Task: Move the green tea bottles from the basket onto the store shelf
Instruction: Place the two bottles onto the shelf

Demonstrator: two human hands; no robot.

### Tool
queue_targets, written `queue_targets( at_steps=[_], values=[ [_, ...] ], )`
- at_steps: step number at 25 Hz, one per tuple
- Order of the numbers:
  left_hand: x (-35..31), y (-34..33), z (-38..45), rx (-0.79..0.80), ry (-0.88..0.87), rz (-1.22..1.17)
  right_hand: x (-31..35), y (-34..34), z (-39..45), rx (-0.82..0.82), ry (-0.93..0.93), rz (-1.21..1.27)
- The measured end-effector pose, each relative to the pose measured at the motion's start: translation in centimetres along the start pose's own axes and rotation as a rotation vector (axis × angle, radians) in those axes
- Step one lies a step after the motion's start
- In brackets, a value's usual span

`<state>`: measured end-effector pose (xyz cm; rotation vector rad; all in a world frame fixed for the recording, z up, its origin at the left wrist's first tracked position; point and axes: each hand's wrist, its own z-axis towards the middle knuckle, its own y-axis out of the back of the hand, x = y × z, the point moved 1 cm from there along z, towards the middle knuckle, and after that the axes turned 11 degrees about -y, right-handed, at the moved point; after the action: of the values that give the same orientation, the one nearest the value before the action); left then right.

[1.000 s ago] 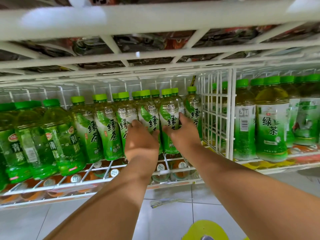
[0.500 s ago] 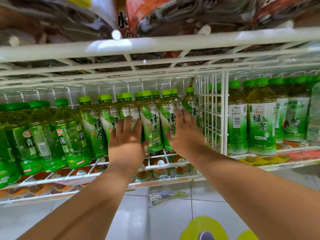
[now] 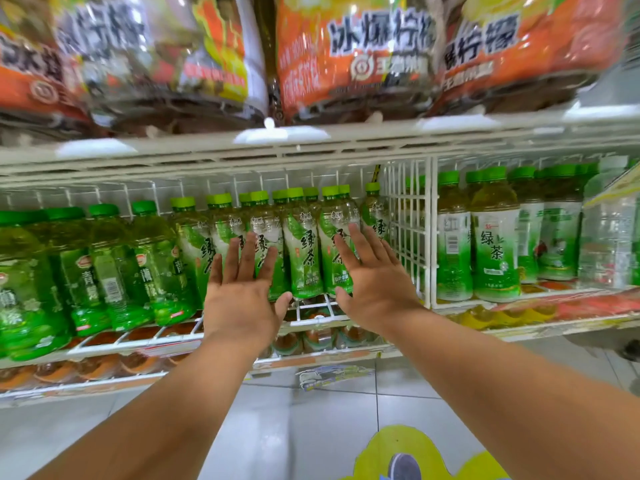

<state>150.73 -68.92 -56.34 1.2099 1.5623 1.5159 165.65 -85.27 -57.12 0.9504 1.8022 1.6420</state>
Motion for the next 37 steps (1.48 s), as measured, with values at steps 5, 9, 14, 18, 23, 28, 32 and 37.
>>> queue_targets(
  at_steps=[5, 9, 14, 18, 23, 28, 32, 37],
  values=[
    [0.2, 4.6, -3.4, 0.026, -0.026, -0.037, 0.2, 4.3, -3.2, 0.059, -0.025, -0.06],
    [-0.1, 9.7, -7.5, -0.017, -0.057, -0.041, 0.5, 8.8, -7.3, 0.031, -0.054, -0.022],
    [0.5, 17.2, -12.9, -0.046, -0.004, -0.116, 1.1, 15.2, -14.1, 0.038, -0.052, 0.012],
    [0.0, 22.8, -17.4, -0.035, 0.016, -0.282, 2.2, 21.3, -18.8, 0.054, -0.078, 0.087],
    [-0.5, 30.6, -21.5, -0.054, -0.029, -0.319, 3.4, 30.1, -24.0, 0.037, -0.059, 0.091],
    [-0.9, 37.9, -23.6, -0.064, -0.078, -0.297, 4.1, 37.6, -27.6, 0.046, -0.076, 0.1],
    [-0.7, 42.0, -24.7, -0.006, -0.102, -0.315, 4.2, 41.4, -29.2, 0.015, -0.118, 0.106],
    [-0.8, 45.7, -25.0, -0.055, -0.156, -0.355, 4.6, 44.2, -29.8, -0.035, -0.158, 0.038]
  ],
)
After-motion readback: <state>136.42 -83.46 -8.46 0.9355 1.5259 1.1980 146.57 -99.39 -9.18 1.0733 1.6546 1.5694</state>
